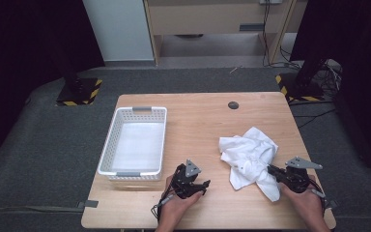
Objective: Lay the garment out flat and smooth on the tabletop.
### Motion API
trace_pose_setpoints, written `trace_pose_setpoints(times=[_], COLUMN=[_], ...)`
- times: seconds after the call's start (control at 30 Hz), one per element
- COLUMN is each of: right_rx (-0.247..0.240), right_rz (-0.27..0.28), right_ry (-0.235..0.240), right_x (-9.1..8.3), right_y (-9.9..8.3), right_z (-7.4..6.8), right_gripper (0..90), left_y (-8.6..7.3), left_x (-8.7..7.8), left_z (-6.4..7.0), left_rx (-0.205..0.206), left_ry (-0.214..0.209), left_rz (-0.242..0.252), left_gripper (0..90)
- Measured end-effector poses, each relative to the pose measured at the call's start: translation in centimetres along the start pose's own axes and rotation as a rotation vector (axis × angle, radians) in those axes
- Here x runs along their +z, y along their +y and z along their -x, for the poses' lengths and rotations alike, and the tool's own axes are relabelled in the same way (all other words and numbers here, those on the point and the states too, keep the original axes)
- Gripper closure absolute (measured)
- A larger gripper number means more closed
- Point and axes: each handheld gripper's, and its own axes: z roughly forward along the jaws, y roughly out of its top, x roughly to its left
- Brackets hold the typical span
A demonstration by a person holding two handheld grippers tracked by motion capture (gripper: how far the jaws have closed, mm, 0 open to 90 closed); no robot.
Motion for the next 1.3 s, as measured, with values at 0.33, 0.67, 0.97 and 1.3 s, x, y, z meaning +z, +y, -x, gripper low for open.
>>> trace_pose_setpoints(times=[0.33, 0.67, 0.97, 1.3], right_rx=[0.028, 0.003, -0.116, -0.150], right_rz=[-0.022, 0.059, 0.111, 0.061], right_ry=[-0.026, -0.045, 0.011, 0.074], right_x=[0.2, -1.4, -0.6, 0.2], right_y=[-0.5, 0.6, 2.2, 2.4], right_z=[0.7, -0.1, -2.5, -3.2], right_gripper=[84.2, 53.2, 39.1, 83.9], left_y=[0.0, 0.0, 0.0, 0.0], left_x=[0.0, 0.2, 0.1, 0.1], left_z=[0.0, 0.1, 0.1, 0.4], left_rx=[0.003, 0.011, 0.012, 0.023], left_ry=[-0.004, -0.006, -0.006, -0.013], left_rz=[-0.002, -0.010, -0.009, -0.012], left_gripper=[40.5, 40.0, 39.8, 39.8])
